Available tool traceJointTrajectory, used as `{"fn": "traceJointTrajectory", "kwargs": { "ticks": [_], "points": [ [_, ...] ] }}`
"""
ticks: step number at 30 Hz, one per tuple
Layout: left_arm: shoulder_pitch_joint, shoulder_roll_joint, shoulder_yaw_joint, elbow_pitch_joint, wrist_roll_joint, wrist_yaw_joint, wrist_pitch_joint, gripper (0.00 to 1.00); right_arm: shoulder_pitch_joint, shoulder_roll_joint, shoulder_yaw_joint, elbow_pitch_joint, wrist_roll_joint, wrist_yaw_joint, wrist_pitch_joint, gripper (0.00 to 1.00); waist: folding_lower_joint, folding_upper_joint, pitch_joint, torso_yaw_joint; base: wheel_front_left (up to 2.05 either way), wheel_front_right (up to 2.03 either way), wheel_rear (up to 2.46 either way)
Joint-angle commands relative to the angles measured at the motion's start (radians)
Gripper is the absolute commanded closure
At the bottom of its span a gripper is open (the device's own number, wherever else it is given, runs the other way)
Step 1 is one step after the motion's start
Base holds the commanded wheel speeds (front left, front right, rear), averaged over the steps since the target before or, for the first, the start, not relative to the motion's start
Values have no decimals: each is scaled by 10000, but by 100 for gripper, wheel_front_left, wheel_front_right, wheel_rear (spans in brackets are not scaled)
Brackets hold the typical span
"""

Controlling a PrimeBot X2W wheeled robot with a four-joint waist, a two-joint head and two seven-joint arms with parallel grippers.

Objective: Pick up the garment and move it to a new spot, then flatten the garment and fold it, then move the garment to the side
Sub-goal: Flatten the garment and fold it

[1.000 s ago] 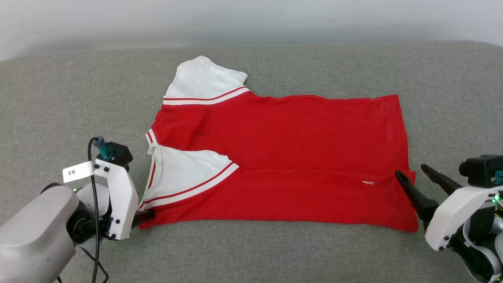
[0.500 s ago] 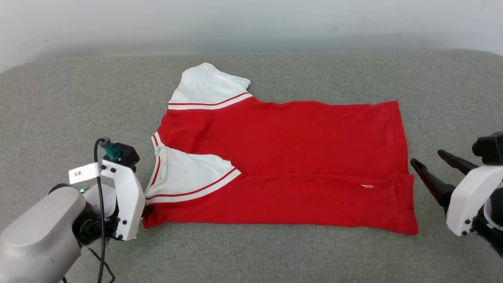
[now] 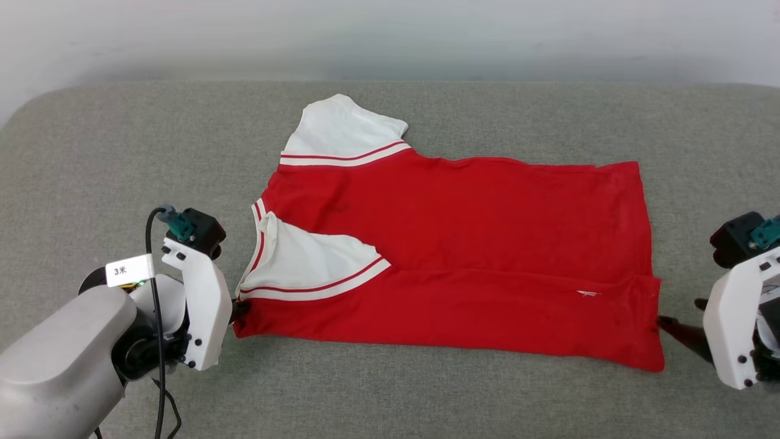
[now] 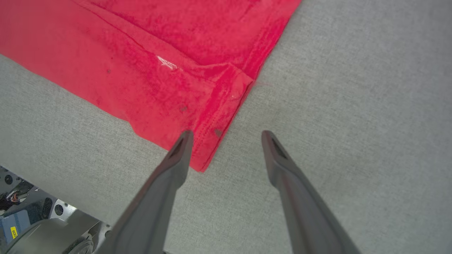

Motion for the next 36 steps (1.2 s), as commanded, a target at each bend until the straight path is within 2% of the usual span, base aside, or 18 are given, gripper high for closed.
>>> {"fn": "traceJointTrajectory", "kwargs": {
  "ticks": [1, 8, 11, 17, 18, 19, 25, 32, 36],
  "points": [
    [-129, -26, -3, -58, 98, 3, -61, 100, 72, 161, 68, 134, 23, -8, 134, 0, 0, -1, 83, 63, 0, 0, 0],
    [-282, -89, -21, -193, 286, 41, -195, 100, -193, 799, 514, 1238, -475, -9, 99, 0, 0, -1, 465, 195, 0, 0, 0],
    [-382, -116, -31, -177, 385, 40, -284, 100, -156, 1326, 1020, 2375, -626, -8, -257, 0, 0, -1, 667, 269, 0, 0, 0],
    [-268, -121, -71, -76, 391, 36, -390, 100, -185, 1542, 1589, 3064, -360, -8, -844, 1, 0, -1, 660, 225, 0, 0, 0],
    [-217, -115, -83, -60, 372, 35, -403, 100, -261, 1488, 1630, 3089, -321, -8, -979, 69, 0, -1, 615, 199, 0, 0, 0],
    [-176, -113, -97, -37, 363, 34, -444, 100, -331, 1414, 1657, 3107, -271, -8, -1102, 100, 0, -1, 551, 172, 0, 0, 0],
    [82, -27, -118, -22, 225, 27, -566, 100, -424, 934, 1624, 2962, 94, -8, -1751, 100, 0, -1, 99, 59, 0, 0, 0],
    [650, 370, -113, -460, 20, 73, -737, 100, 33, 276, 1437, 2230, 622, -11, -2340, 100, 0, -1, -623, -32, 0, 0, 0],
    [1091, 674, -137, -935, -100, 254, -813, 100, 519, 0, 1231, 1712, 811, -11, -2382, 100, 0, -1, -934, -47, 0, 0, 0]
  ]
}}
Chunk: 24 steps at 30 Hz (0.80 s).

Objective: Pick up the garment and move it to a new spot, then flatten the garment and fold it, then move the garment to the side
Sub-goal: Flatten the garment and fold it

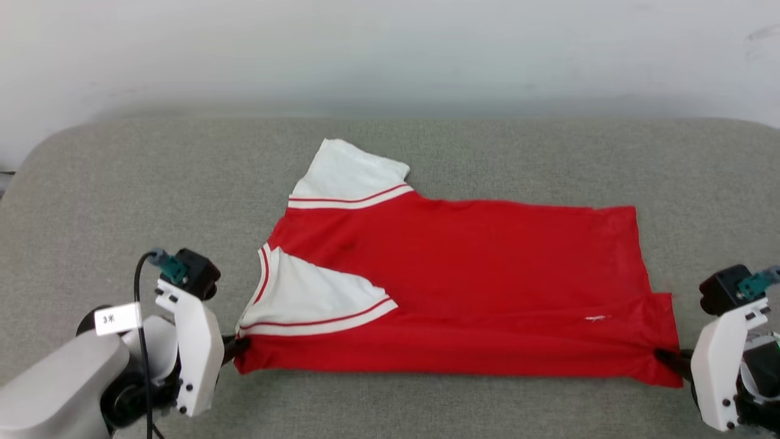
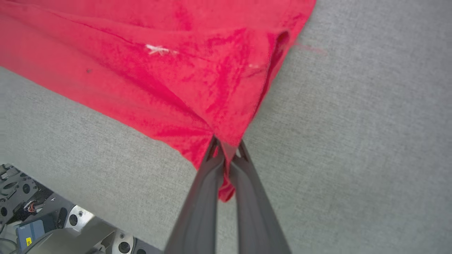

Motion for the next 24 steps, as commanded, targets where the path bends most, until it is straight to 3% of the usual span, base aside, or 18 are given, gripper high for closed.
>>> {"fn": "traceJointTrajectory", "kwargs": {
  "ticks": [1, 11, 20, 21, 22, 23, 24],
  "points": [
    [218, 106, -40, -75, -22, 77, -57, 100, 203, -103, -88, -104, 71, -15, 21, 100, 0, 0, -134, -7, 0, 0, 0],
    [1526, 556, -106, -1129, -434, 719, -477, 100, 1812, -460, -1204, -1318, 108, -16, 573, 100, 0, 0, -228, 8, 0, 0, 0],
    [1932, 268, -263, -874, -485, 820, -703, 100, 2179, 267, -1633, -1219, -473, -15, 874, 100, 0, 0, 34, 28, 0, 0, 0],
    [1902, 222, -244, -780, -456, 853, -757, 93, 2127, 418, -1677, -1123, -543, -15, 795, 100, 0, 0, 46, 37, 0, 0, 0],
    [1856, 176, -223, -694, -401, 887, -819, 55, 2078, 524, -1710, -1041, -634, -15, 701, 84, 0, 0, 51, 51, 0, 0, 0],
    [1791, 134, -194, -621, -344, 909, -913, 0, 2045, 612, -1722, -967, -677, -15, 622, 50, 0, 0, 53, 64, 0, 0, 0],
    [1759, 95, -174, -546, -350, 914, -976, 0, 2021, 720, -1764, -917, -717, -15, 498, 0, 0, 0, 42, 70, 0, 0, 0]
  ]
}}
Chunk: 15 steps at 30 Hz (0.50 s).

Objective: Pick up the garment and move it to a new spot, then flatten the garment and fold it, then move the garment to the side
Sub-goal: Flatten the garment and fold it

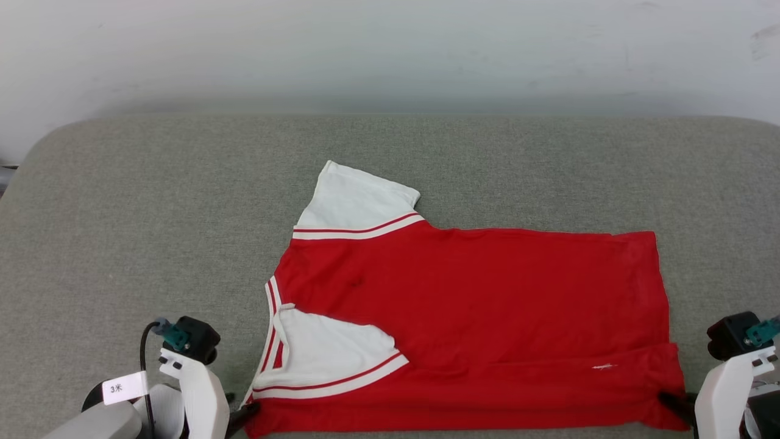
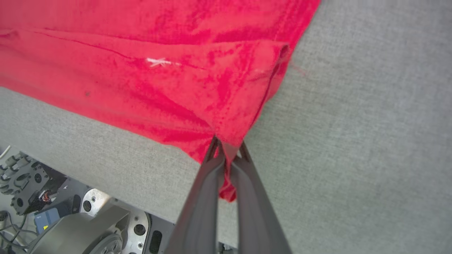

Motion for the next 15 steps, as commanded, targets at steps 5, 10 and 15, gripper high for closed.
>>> {"fn": "traceJointTrajectory", "kwargs": {
  "ticks": [5, 10, 15],
  "points": [
    [-237, 125, 206, 2, 151, 57, -338, 0, -126, 398, -477, 23, -465, -13, -1103, 0, 0, 0, -215, -2, 0, 0, 0],
    [-696, 328, 707, -228, 489, 223, -1130, 0, -119, 892, -1239, -236, -1150, -13, -2649, 0, 0, 0, -340, -91, 0, 0, 0],
    [-1482, 154, 1204, -34, 897, 439, -1866, 0, -411, 1792, -2168, -664, -2155, -12, -4533, 0, 0, 0, -210, -320, 0, 0, 0]
  ]
}}
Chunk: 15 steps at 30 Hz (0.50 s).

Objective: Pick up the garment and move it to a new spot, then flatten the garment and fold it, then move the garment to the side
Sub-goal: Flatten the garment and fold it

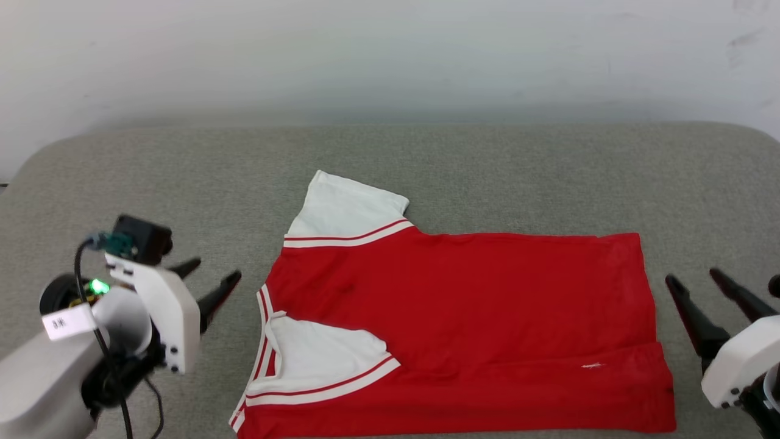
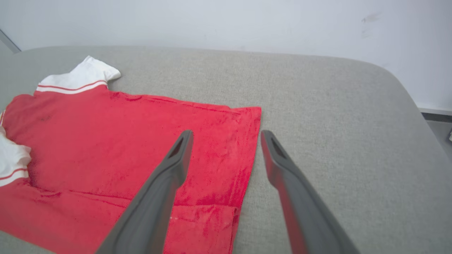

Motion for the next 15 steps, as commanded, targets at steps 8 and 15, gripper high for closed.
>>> {"fn": "traceJointTrajectory", "kwargs": {
  "ticks": [8, 15],
  "points": [
    [-2016, -598, 430, 949, -93, -376, 691, 0, -444, 1299, -477, -887, -1345, -8, -1735, 0, 0, 0, 1002, -704, 0, 0, 0],
    [-3955, -1035, 173, 2175, -259, -780, 2881, 0, -742, 1898, -103, -1460, -1801, -8, -2041, 0, 0, 0, 2258, -1397, 0, 0, 0]
  ]
}}
